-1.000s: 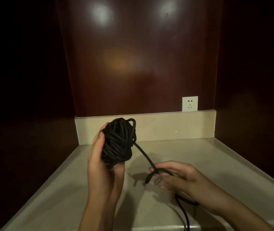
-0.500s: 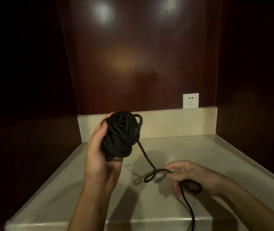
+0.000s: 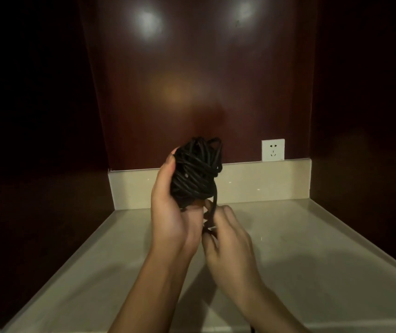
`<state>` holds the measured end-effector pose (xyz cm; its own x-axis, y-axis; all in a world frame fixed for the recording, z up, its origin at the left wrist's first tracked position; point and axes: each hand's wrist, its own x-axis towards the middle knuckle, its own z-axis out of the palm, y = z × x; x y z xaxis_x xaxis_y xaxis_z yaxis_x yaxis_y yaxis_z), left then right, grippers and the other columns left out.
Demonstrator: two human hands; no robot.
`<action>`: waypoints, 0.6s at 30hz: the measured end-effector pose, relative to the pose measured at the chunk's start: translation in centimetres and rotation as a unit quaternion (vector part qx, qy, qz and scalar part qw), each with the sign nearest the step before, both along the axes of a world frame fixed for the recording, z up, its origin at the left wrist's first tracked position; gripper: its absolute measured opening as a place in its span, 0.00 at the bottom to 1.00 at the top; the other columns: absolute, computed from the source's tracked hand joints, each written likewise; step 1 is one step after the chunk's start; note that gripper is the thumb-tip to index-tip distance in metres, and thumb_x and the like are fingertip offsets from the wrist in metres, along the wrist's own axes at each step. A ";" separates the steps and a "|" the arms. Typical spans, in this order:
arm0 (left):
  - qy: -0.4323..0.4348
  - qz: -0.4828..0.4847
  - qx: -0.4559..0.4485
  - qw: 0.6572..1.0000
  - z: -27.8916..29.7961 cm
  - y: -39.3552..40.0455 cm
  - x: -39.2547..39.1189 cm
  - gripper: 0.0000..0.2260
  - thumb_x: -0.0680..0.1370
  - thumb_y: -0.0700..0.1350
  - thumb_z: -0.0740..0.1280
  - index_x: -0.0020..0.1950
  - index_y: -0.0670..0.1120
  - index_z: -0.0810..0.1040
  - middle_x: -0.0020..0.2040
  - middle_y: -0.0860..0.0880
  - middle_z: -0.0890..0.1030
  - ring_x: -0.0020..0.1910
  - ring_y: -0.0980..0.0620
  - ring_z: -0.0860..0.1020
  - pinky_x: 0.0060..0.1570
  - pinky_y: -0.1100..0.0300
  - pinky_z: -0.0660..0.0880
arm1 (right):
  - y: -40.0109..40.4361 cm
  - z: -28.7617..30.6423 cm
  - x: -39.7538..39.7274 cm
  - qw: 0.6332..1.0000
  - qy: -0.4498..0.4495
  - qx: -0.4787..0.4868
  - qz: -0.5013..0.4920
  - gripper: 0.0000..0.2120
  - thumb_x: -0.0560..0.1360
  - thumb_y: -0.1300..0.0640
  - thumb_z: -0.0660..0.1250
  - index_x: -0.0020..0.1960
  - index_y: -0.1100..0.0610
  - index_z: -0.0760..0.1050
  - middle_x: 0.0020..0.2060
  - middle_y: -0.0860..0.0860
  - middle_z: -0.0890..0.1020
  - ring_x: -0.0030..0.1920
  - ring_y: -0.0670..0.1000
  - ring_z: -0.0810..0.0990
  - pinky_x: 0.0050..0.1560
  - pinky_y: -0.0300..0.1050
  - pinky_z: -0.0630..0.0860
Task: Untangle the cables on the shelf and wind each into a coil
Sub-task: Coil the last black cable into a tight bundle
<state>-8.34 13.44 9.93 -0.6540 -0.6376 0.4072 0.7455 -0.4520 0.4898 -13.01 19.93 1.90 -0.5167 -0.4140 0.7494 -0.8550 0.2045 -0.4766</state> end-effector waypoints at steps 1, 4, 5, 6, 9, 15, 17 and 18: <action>-0.004 -0.002 0.003 1.000 -0.1 0.0 0.0 0.27 0.75 0.51 0.65 0.71 0.39 0.73 0.57 0.45 0.82 0.54 0.51 0.81 0.48 0.63 0.79 | -0.2 -0.9 0.1 0.997 0.005 -0.068 0.032 0.21 0.73 0.64 0.61 0.63 0.48 0.69 0.50 0.46 0.74 0.47 0.50 0.79 0.43 0.42 0.73; -0.004 -0.011 -0.005 1.000 0.0 -0.1 -0.1 0.23 0.75 0.51 0.65 0.67 0.41 0.76 0.53 0.46 0.83 0.51 0.52 0.82 0.46 0.63 0.79 | 0.0 -2.0 -0.1 0.989 0.064 -0.114 0.073 0.15 0.74 0.62 0.57 0.59 0.53 0.71 0.46 0.47 0.74 0.40 0.51 0.78 0.39 0.47 0.75; 0.004 -0.016 -0.012 1.000 0.1 -0.3 0.0 0.20 0.75 0.50 0.65 0.64 0.42 0.78 0.53 0.46 0.83 0.51 0.51 0.82 0.47 0.63 0.79 | 0.4 -1.9 -0.2 0.988 0.069 -0.098 0.098 0.15 0.75 0.62 0.57 0.59 0.54 0.72 0.45 0.47 0.75 0.39 0.51 0.78 0.38 0.46 0.75; 0.012 -0.019 -0.017 1.000 0.2 -0.5 0.1 0.17 0.75 0.50 0.64 0.60 0.42 0.79 0.52 0.45 0.83 0.51 0.51 0.82 0.48 0.62 0.79 | 1.0 -1.9 -0.5 0.986 0.071 -0.081 0.129 0.14 0.75 0.64 0.57 0.58 0.55 0.74 0.45 0.47 0.76 0.39 0.49 0.78 0.39 0.44 0.75; 0.015 -0.026 0.002 1.000 0.5 -1.4 0.4 0.12 0.78 0.49 0.63 0.50 0.45 0.84 0.48 0.46 0.85 0.44 0.52 0.83 0.45 0.61 0.76 | 3.4 -0.6 -1.7 0.972 -0.003 0.011 0.233 0.12 0.73 0.65 0.61 0.48 0.50 0.75 0.36 0.47 0.75 0.35 0.47 0.74 0.38 0.46 0.72; 0.024 -0.031 0.044 0.998 0.7 -2.5 1.1 0.12 0.76 0.50 0.66 0.52 0.44 0.83 0.48 0.46 0.84 0.43 0.51 0.81 0.47 0.59 0.75 | 7.1 -1.0 -1.3 0.908 -0.282 0.154 0.270 0.28 0.63 0.29 0.72 0.34 0.52 0.68 0.33 0.50 0.65 0.36 0.49 0.65 0.39 0.44 0.60; 0.021 -0.029 0.018 0.999 0.6 -2.2 0.9 0.13 0.78 0.50 0.64 0.54 0.44 0.83 0.49 0.46 0.84 0.44 0.52 0.82 0.47 0.59 0.74 | 6.8 -1.3 -0.8 0.918 -0.323 0.127 0.190 0.33 0.62 0.23 0.67 0.35 0.54 0.66 0.34 0.53 0.65 0.35 0.47 0.65 0.39 0.42 0.58; 0.023 -0.026 0.003 0.999 0.5 -2.0 0.7 0.14 0.79 0.50 0.63 0.57 0.44 0.82 0.50 0.47 0.84 0.45 0.52 0.82 0.46 0.60 0.74 | 6.5 -1.4 -0.8 0.927 -0.324 0.102 0.159 0.32 0.67 0.23 0.62 0.33 0.53 0.66 0.31 0.52 0.65 0.33 0.47 0.65 0.38 0.42 0.59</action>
<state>-7.62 11.43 10.45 -0.6675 -0.6053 0.4336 0.7421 -0.4933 0.4538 -13.85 26.41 0.45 -0.6580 -0.7223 0.2130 -0.4348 0.1335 -0.8906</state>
